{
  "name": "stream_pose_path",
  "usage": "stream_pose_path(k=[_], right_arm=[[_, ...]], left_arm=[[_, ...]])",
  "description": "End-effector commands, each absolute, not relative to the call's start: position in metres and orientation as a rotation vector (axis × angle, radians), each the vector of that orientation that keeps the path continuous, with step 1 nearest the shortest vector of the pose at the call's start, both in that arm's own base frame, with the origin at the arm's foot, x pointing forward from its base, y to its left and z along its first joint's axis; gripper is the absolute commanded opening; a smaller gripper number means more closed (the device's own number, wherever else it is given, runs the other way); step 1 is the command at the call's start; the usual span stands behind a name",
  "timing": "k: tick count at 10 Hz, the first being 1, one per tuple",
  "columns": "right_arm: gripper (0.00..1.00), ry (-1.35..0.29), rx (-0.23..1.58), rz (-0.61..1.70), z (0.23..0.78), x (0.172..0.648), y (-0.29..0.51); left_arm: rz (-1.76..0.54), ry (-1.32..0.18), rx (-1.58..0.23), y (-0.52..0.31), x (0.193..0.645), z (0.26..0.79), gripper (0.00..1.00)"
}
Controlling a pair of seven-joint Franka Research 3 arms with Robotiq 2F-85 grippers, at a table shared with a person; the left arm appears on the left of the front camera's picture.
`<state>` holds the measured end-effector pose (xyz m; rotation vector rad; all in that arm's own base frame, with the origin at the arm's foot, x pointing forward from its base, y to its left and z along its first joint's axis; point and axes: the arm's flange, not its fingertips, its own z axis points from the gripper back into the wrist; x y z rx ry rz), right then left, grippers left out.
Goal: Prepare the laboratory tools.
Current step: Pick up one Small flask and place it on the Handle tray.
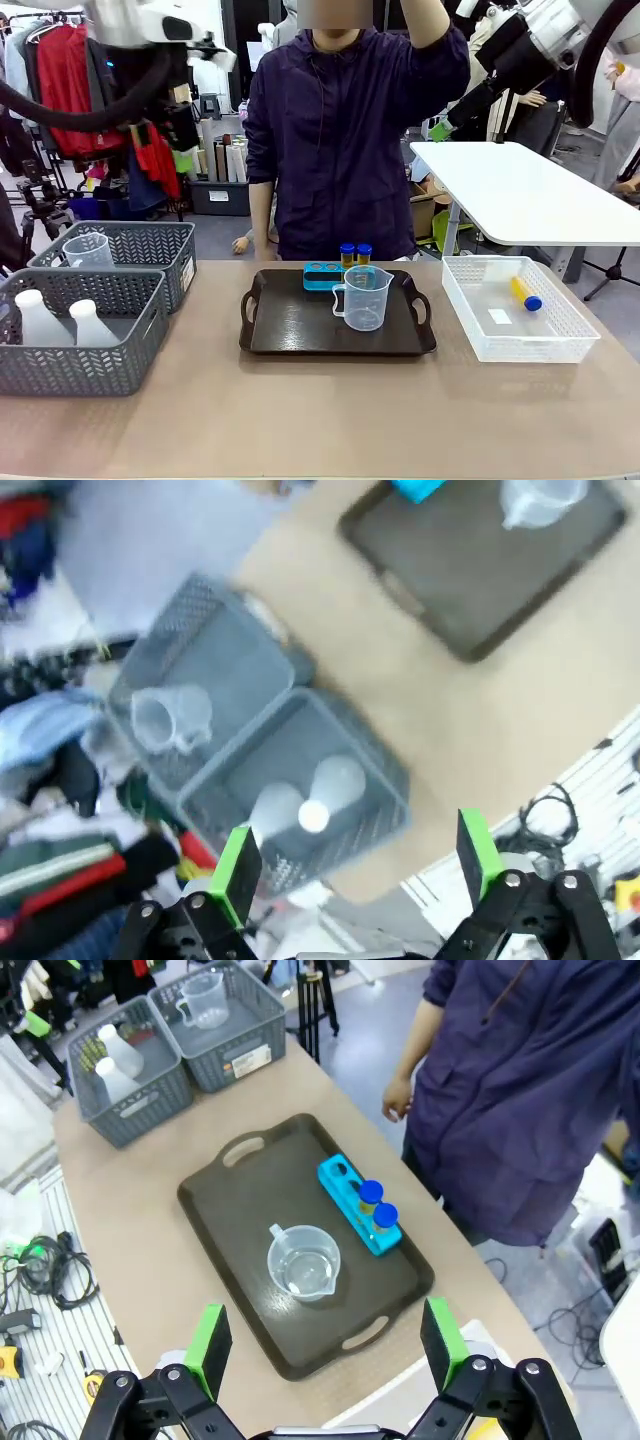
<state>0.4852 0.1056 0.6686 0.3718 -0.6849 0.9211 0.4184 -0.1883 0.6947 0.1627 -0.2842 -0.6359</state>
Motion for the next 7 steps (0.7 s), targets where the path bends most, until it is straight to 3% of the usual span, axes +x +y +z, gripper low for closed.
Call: stream_pose_path(k=[1,3,6,7], right_arm=[[1.00,-0.688,0.377,0.923,0.670,0.485,0.105],[1.00,-0.688,0.377,0.923,0.670,0.485,0.105],[1.00,-0.688,0.377,0.923,0.670,0.485,0.105],[1.00,-0.688,0.377,0.923,0.670,0.485,0.105]], left_arm=[[-0.446,-0.267,0.187,-0.154,0.408,0.687,1.00],[-0.287,-0.210,0.200,-0.117,0.404,0.681,1.00],[-0.388,-0.248,0.126,-0.111,0.420,0.666,1.00],[-0.293,-0.187,0.175,-0.098,0.412,0.674,1.00]])
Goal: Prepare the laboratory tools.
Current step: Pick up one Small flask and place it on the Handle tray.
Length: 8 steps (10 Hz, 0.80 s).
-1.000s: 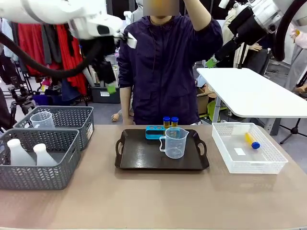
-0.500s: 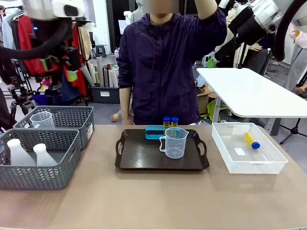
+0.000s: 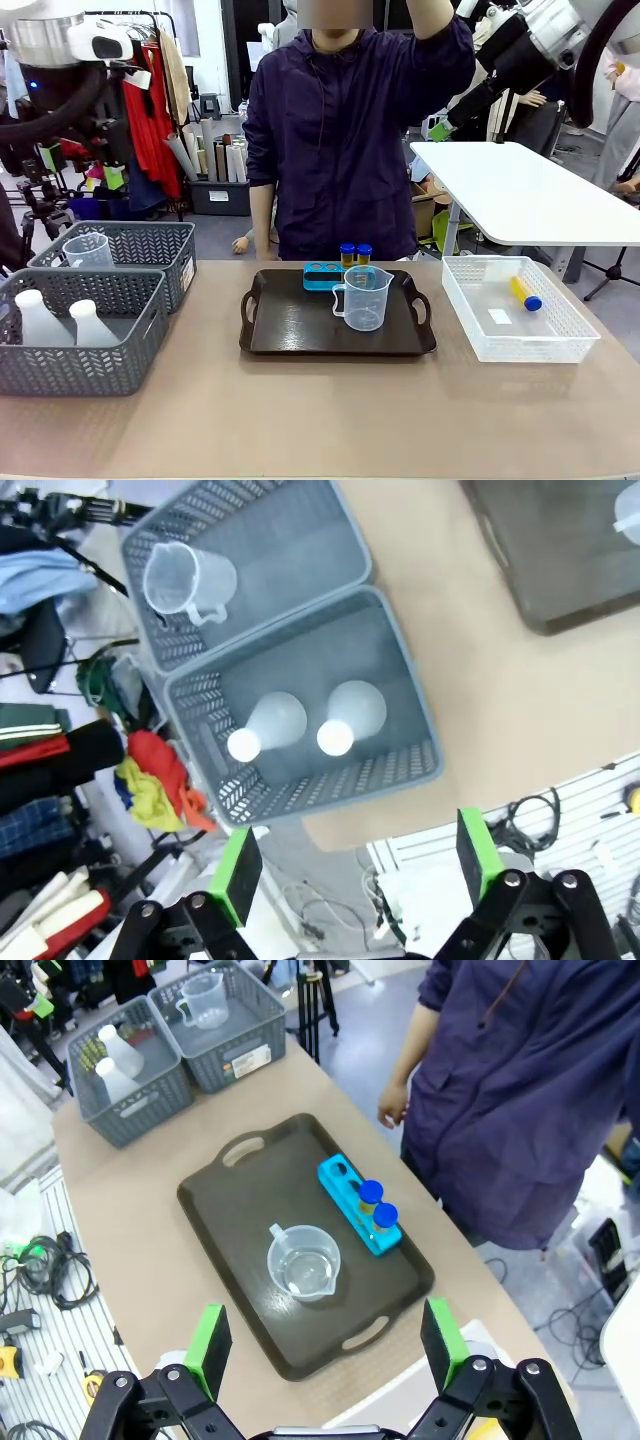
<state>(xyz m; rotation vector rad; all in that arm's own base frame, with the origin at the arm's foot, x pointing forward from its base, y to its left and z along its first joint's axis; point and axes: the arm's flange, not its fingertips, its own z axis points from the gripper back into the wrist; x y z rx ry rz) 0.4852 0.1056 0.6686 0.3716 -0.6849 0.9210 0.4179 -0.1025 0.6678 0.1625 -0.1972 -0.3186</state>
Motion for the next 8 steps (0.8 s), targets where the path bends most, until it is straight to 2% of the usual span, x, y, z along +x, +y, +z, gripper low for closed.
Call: stream_pose_path(k=[1,3,6,8], right_arm=[[1.00,-0.688,0.377,0.923,0.670,0.485,0.105],[1.00,-0.688,0.377,0.923,0.670,0.485,0.105],[1.00,-0.688,0.377,0.923,0.670,0.485,0.105],[1.00,-0.688,0.377,0.923,0.670,0.485,0.105]], left_arm=[[-0.293,-0.187,0.175,-0.098,0.412,0.674,1.00],[-0.316,-0.194,0.164,-0.102,0.417,0.669,1.00],[-0.249,-0.121,0.075,-0.075,0.409,0.593,1.00],[-0.165,-0.128,0.058,-0.055,0.404,0.553,1.00]])
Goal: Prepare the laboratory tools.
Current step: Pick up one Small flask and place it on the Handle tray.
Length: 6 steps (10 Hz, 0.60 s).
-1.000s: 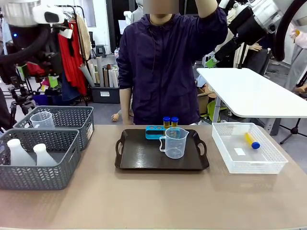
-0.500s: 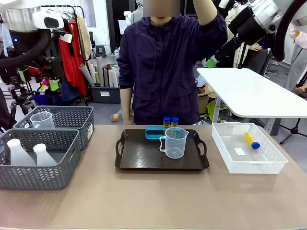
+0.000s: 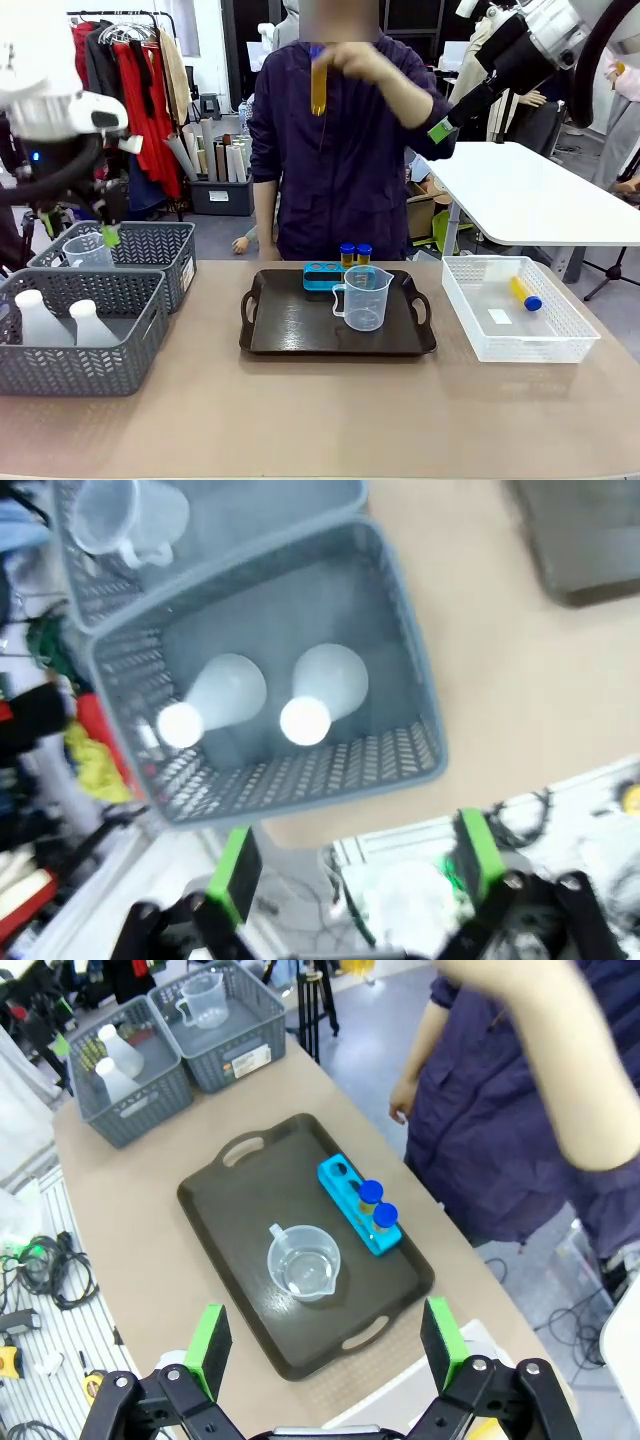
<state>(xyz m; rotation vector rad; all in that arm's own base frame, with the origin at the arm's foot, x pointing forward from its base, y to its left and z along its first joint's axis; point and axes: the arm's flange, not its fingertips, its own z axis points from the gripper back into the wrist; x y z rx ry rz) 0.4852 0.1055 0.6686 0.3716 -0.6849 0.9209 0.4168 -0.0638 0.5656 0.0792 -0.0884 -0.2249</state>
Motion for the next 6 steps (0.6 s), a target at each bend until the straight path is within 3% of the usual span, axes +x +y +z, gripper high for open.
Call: stream_pose_path(k=[1,6], right_arm=[[1.00,-0.688,0.377,0.923,0.670,0.485,0.105],[1.00,-0.688,0.377,0.923,0.670,0.485,0.105]], left_arm=[[-0.145,-0.111,0.035,-0.049,0.401,0.539,1.00],[-0.052,-0.101,0.032,-0.025,0.415,0.483,1.00]])
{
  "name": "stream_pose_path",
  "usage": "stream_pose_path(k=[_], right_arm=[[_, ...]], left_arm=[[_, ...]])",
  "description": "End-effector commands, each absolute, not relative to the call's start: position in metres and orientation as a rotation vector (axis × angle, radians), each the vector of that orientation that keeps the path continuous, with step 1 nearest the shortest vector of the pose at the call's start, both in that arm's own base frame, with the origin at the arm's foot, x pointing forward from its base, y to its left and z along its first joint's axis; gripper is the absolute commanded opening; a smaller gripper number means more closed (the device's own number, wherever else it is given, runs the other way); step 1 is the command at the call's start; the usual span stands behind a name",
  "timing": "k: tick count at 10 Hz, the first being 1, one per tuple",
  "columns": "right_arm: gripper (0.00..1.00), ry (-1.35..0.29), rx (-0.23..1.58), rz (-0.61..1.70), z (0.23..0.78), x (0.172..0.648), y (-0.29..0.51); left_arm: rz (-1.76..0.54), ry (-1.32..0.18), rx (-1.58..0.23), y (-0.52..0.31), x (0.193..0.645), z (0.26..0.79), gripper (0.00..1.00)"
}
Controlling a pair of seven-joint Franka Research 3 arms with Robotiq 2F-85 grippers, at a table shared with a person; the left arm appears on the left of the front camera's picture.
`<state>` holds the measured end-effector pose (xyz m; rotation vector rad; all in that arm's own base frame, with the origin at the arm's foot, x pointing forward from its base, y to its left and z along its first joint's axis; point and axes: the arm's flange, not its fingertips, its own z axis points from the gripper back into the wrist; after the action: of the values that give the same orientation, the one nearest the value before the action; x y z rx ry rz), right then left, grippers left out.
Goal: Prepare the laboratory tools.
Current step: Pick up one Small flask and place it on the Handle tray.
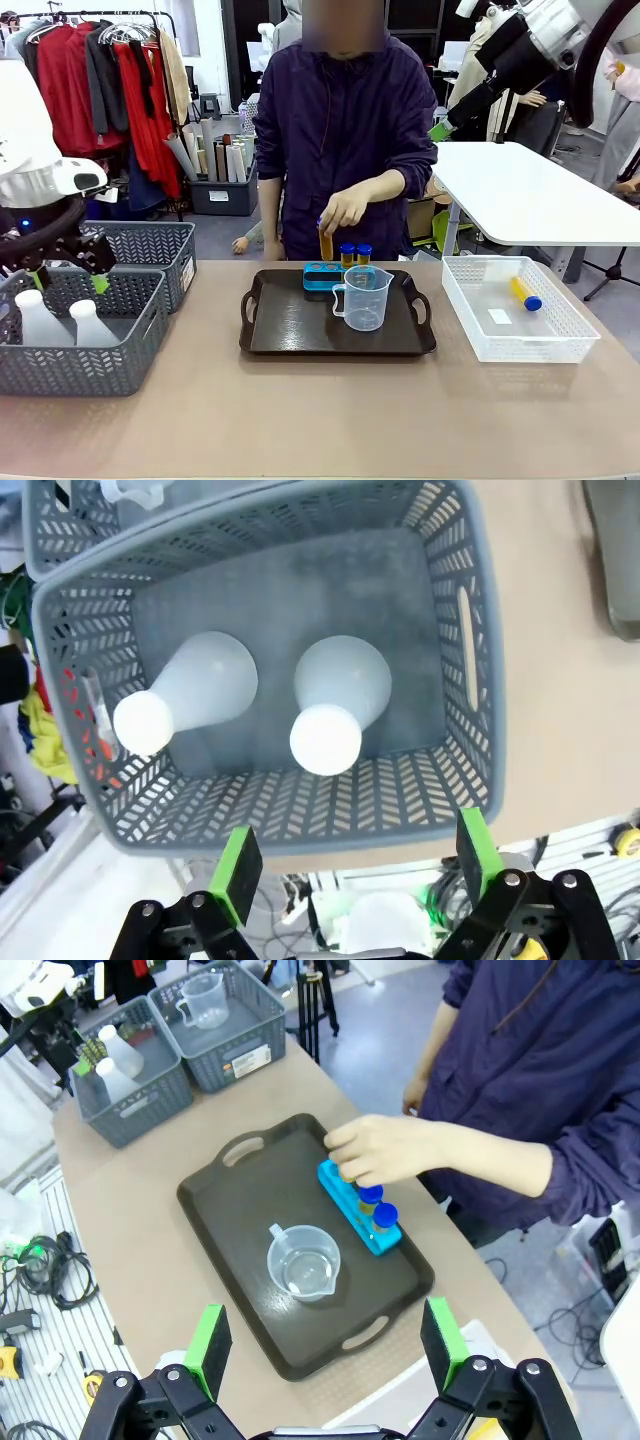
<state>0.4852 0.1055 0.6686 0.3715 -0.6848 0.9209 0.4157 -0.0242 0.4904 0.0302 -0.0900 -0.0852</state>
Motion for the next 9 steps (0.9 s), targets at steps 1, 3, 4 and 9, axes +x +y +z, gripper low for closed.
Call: stream_pose_path(k=[1,3,4,9], right_arm=[[1.00,-0.688,0.377,0.923,0.670,0.485,0.105],[1.00,-0.688,0.377,0.923,0.670,0.485,0.105],[1.00,-0.688,0.377,0.923,0.670,0.485,0.105],[1.00,-0.688,0.377,0.923,0.670,0.485,0.105]], left_arm=[[-0.048,-0.100,0.030,-0.022,0.420,0.473,1.00],[-0.035,-0.093,0.027,-0.016,0.423,0.452,1.00],[-0.036,-0.105,0.041,-0.017,0.423,0.444,1.00],[-0.028,-0.110,0.043,-0.005,0.426,0.414,1.00]])
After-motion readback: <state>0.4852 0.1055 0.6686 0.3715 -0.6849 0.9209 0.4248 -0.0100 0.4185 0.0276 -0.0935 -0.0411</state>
